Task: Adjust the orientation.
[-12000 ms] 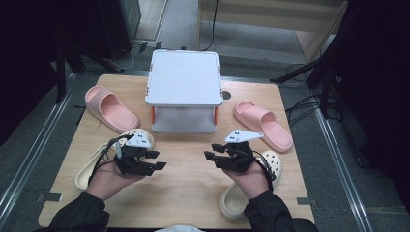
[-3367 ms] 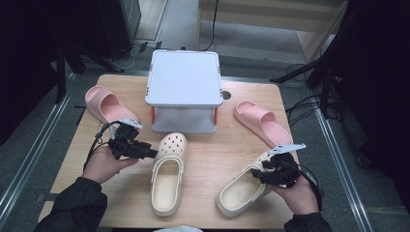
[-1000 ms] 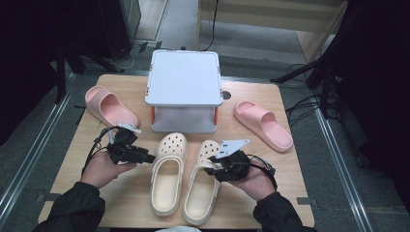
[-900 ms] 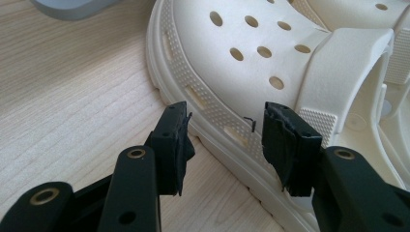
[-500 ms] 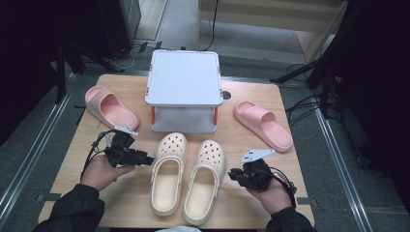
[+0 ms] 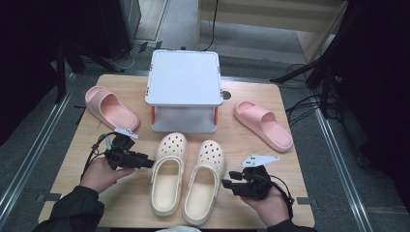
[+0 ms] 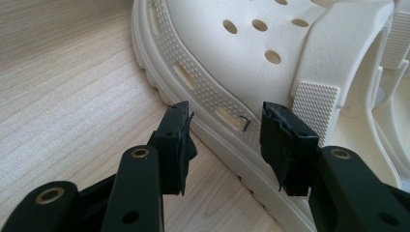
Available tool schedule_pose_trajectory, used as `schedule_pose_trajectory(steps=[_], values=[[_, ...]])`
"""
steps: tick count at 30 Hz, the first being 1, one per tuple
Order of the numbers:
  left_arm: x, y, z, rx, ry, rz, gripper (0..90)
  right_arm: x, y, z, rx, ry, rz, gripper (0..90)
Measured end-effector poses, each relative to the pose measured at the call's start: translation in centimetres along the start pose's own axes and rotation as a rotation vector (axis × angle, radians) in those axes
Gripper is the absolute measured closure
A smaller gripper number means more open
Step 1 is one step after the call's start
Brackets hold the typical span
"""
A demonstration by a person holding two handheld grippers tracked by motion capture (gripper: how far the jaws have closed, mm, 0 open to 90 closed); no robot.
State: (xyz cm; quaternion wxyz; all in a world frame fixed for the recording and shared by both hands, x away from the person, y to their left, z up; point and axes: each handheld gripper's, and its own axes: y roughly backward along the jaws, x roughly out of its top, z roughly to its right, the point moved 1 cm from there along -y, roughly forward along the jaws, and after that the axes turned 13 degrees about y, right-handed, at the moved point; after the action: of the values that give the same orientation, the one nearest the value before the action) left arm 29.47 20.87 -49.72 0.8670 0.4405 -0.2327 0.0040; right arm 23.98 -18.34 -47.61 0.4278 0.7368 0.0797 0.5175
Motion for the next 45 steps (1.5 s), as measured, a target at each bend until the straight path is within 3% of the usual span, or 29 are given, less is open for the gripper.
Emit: schedule_pose_trajectory(steps=[2, 5, 7, 8, 10, 12, 18, 25, 28, 37, 45], values=[[0.0, -0.1, 0.1, 0.002, -0.003, -0.004, 53.6, 0.2, -0.4, -0.4, 0.031, -0.004, 0.008, 47.7], [0.0, -0.1, 0.2, -0.001, -0.009, -0.005, 53.6, 0.3, -1.5, -1.0, 0.068, -0.012, -0.034, 44.5], [0.0, -0.2, 0.2, 0.001, -0.009, -0.008, 55.1, 0.2, -2.4, -1.4, 0.042, 0.006, -0.072, 46.1], [0.0, -0.2, 0.2, -0.001, -0.006, -0.011, 56.1, 0.3, -2.6, -1.5, 0.052, -0.016, -0.059, 50.4], [0.0, -0.3, 0.3, -0.009, 0.007, -0.027, 59.2, 0.4, -2.9, -1.5, 0.027, -0.029, -0.052, 52.9], [0.0, -0.4, 0.3, -0.003, 0.003, -0.048, 60.8, 0.6, -3.2, -1.4, 0.013, -0.025, -0.040, 54.9], [-0.2, -0.6, 0.3, -0.001, 0.013, -0.042, 60.6, 1.1, -3.9, -1.0, -0.012, -0.026, -0.024, 57.5], [-0.3, -0.9, 0.4, -0.057, 0.032, -0.056, 63.5, 1.8, -4.6, -0.6, -0.039, 0.003, -0.024, 59.3], [-0.3, -1.1, 0.7, -0.050, 0.018, -0.055, 63.0, 2.1, -4.8, -0.3, -0.049, 0.015, -0.024, 59.7], [-0.2, -0.8, 0.6, -0.025, -0.003, -0.035, 60.3, 2.2, -4.7, 0.0, -0.072, 0.001, -0.014, 59.5], [0.2, 0.3, 1.0, -0.025, -0.028, 0.032, 58.5, 2.5, -2.5, -1.0, -0.073, 0.003, 0.083, 58.9]])
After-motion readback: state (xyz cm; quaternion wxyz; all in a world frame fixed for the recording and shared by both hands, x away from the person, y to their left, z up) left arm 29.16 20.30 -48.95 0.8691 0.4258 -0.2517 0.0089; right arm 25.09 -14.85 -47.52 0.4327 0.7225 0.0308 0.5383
